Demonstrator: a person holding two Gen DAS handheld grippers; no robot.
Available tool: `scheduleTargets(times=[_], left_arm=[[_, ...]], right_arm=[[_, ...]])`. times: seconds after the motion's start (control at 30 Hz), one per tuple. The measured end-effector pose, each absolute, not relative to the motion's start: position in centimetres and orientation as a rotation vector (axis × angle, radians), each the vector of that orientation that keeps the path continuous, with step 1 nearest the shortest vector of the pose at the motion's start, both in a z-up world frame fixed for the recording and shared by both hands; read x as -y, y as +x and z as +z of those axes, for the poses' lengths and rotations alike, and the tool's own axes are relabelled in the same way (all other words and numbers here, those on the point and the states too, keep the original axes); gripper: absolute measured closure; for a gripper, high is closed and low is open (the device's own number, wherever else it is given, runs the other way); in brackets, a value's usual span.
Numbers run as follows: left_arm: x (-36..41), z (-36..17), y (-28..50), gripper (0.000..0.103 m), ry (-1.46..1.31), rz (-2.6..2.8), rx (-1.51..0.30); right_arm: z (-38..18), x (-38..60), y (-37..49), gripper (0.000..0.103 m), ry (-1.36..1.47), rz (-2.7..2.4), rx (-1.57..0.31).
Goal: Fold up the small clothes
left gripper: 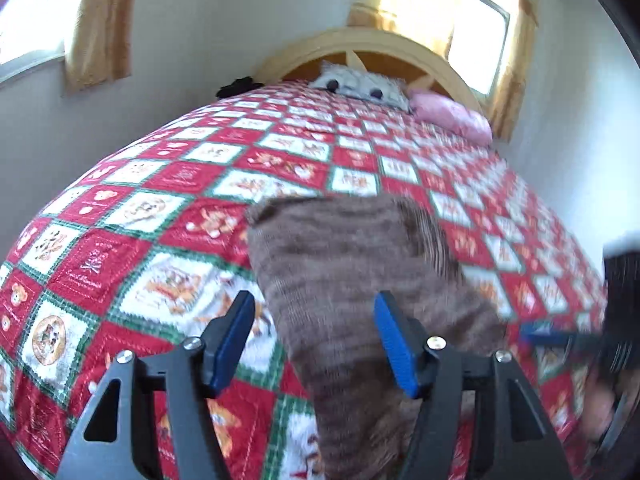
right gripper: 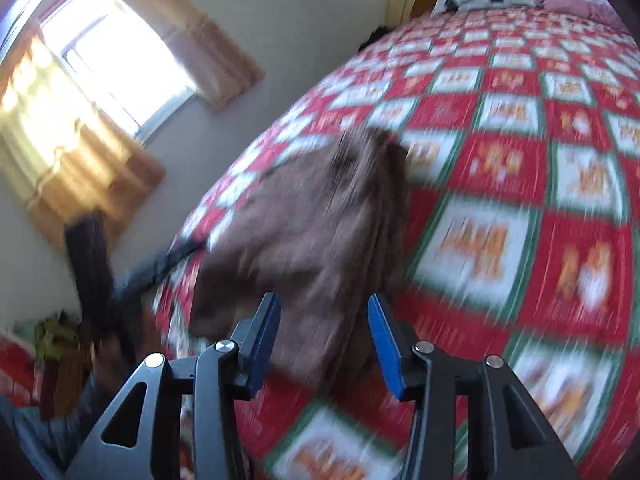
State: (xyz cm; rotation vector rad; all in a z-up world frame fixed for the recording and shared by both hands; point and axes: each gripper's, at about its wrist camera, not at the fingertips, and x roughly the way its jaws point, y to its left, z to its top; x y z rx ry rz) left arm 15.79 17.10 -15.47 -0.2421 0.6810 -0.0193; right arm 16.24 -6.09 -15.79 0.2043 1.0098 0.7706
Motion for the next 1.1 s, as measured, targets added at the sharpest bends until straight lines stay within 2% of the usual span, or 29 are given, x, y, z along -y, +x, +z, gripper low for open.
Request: scheduleTargets(times=[0.2,0.4,0.43,0.5,0.6,0.77,0.8,0.87,0.93,0.97,1.1], left_arm=[[-16.8,-16.8,17.4,0.035,-0.195,0.016,-0.72],[-16.2,-18.8,18.6,0.035,-0.153,0.038,-0.773],[-16.1,-18.7,18.7,0.033,-0.147,0.037,-0.771],[-15.8,-18.7,19.0,0.024,-0.097,0.061,-0.768],[-15.9,-19.3,19.5,0.018,-0.065,0.071,-0.79],[-16.0,-19.3,18.5,0.018,-0.101,0.085,-0.779],[-15.8,-19.2,18.2,0.018,-0.105,0.083,-0.773],[-15.2,-19.1,17.8,0.018,-0.088,0.08,-0.767],[-14.6,-19.0,17.6,0.018,-0.053,0.089,-0.759],[-14.3,-19.0,17.7,0.018,-0.039,0.093,-0.759],[-14.2,-19.0,17.9,0.018,-0.038,0.1,-0.767]], right_arm=[[-17.5,5.1,14.9,0.095,0.173,0.72,-1.005],[-15.6,6.1,14.2,0.097,0.195,0.684,-0.936],[-15.5,6.3,14.2,0.097,0.195,0.666,-0.933],[-15.8,6.5,14.5,0.097,0.198,0.64,-0.954],[-17.9,6.8,14.6,0.097,0.198,0.61,-1.029],[-17.1,7.1,13.7,0.097,0.181,0.619,-1.003],[-16.6,7.0,13.6,0.096,0.159,0.612,-0.992],[-14.8,6.6,13.3,0.087,0.108,0.565,-0.927],[-12.7,6.1,13.2,0.052,0.104,0.564,-0.837],[-11.8,5.8,13.4,0.049,0.114,0.587,-0.809],[-10.3,2.1,14.6,0.049,0.073,0.731,-0.784]])
